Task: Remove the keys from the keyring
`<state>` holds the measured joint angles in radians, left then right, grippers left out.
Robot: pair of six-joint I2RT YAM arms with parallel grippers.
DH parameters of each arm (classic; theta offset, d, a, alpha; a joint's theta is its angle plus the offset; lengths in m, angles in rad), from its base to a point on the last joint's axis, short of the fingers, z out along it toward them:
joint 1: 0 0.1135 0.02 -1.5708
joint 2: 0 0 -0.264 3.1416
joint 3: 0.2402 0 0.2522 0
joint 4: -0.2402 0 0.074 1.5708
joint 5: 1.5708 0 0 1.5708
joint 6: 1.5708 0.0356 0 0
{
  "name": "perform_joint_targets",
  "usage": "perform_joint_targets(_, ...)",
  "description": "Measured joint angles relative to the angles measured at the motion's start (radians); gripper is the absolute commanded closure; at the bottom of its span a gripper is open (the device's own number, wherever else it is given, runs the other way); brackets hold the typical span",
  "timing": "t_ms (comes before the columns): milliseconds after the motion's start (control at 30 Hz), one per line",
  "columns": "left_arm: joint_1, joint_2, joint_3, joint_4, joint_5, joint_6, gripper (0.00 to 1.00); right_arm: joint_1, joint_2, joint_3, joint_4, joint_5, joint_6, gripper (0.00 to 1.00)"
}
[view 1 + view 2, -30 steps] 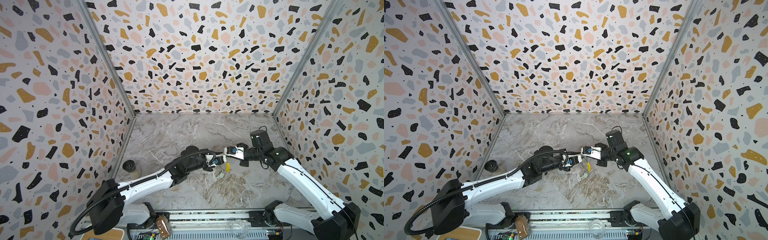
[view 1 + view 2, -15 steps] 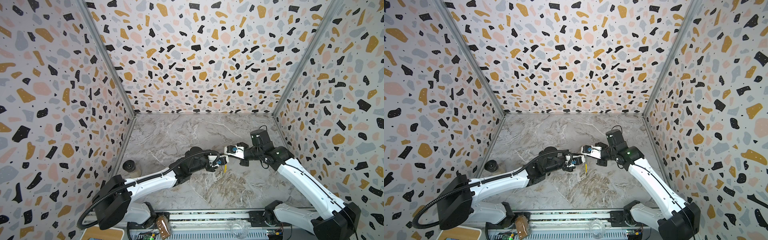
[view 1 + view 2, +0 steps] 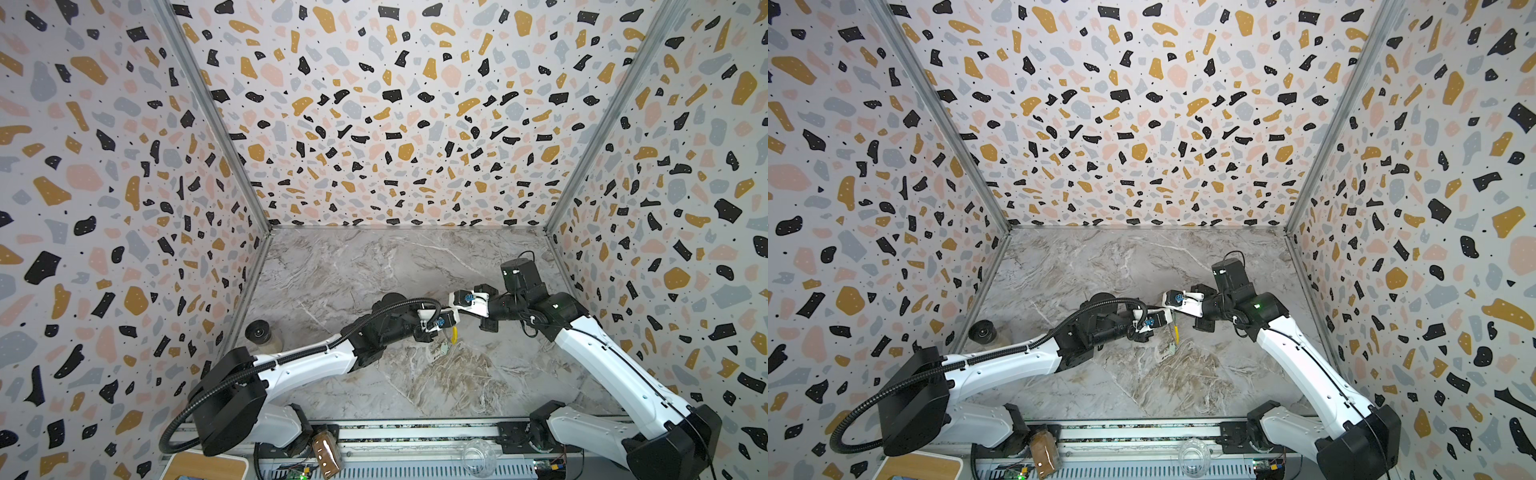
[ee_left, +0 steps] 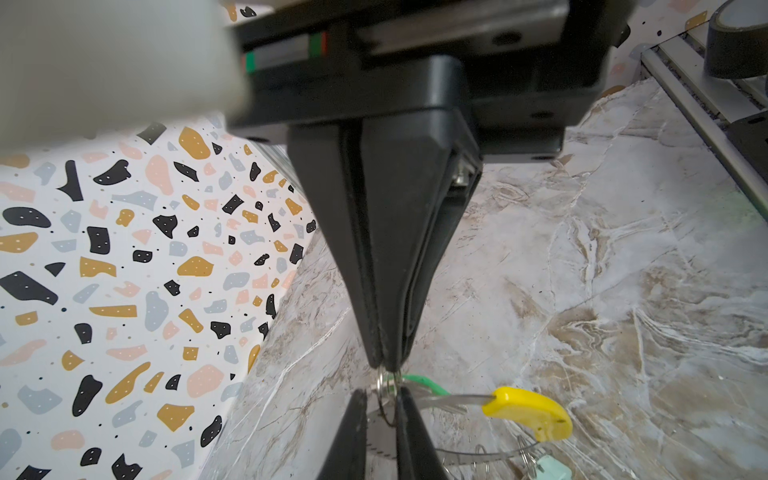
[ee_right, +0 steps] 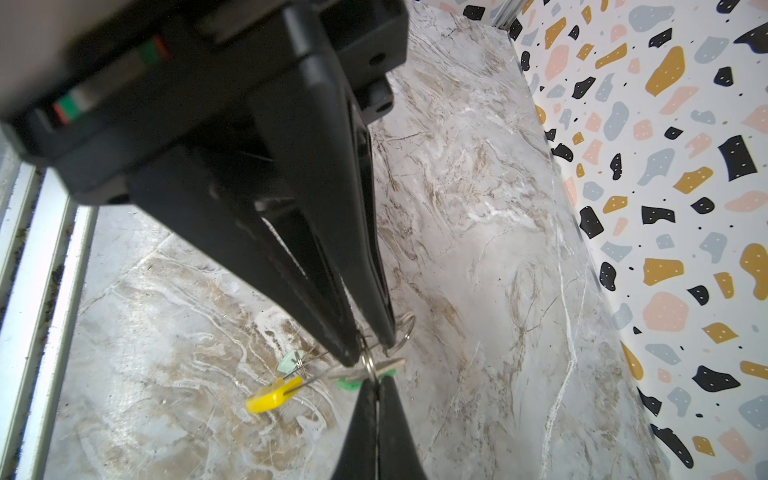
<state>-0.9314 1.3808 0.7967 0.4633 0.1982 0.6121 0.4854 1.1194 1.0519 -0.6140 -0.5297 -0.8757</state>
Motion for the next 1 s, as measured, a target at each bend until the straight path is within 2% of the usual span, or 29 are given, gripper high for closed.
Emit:
perform_joint_targets(267, -0.002, 0.0, 0.0, 0.025, -0.009, -0.033, 0.92, 0.0, 0.0, 0.002, 0.001, 0.004, 0.0, 0.98)
perform_joint_targets(667, -0.002, 0.015, 0.019, 0.023, -0.006, -0.046, 0.89, -0.002, 0.0, 0.015, -0.003, 0.015, 0.003, 0.98)
perform_joint_targets(1000, -0.002, 0.031, 0.04, 0.008, -0.006, -0.031, 0.91, -0.006, 0.0, 0.017, -0.006, 0.026, 0.01, 0.98)
